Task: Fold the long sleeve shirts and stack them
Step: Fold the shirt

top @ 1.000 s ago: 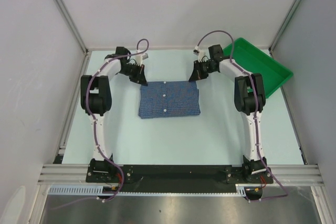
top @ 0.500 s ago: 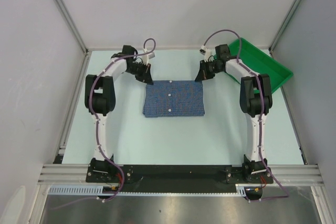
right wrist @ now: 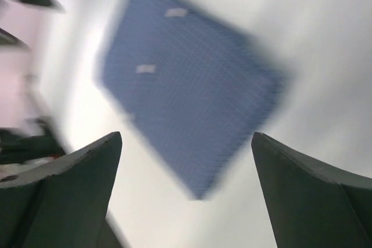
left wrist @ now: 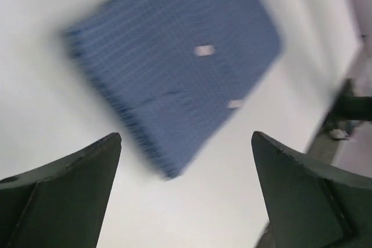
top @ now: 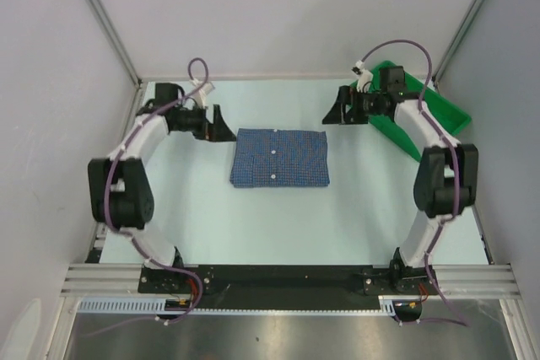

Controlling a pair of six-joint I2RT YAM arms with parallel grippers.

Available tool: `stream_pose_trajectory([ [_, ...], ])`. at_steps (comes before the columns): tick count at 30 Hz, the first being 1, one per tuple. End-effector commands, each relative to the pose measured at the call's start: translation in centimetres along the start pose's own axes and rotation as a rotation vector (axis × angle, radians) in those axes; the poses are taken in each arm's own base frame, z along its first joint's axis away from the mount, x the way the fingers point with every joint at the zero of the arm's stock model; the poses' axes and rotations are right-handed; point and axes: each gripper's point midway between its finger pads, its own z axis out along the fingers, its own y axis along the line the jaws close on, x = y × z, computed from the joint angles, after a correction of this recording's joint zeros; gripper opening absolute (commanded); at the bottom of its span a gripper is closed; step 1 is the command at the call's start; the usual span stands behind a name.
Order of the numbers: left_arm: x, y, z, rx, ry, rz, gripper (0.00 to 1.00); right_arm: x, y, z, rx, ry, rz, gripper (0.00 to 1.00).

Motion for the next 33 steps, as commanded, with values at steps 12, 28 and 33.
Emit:
stream_pose_trajectory([
  [12, 12.3, -8.8, 11.1, 0.339, 0.175, -0.354, 0.99, 15.4, 9.7, 9.7, -0.398, 0.251, 0.423, 1.0],
  [28, 9.3, -9.4, 2.2, 0.395, 0.161, -0.222, 0.99, 11.2, 7.2, 2.4, -0.36, 0.233, 0.339, 0.99],
  [33, 3.1, -11.9, 6.1, 0.422, 0.103, -0.135, 0.99, 3.5, 10.8, 5.1, -0.415, 0.057, 0.206, 1.0],
])
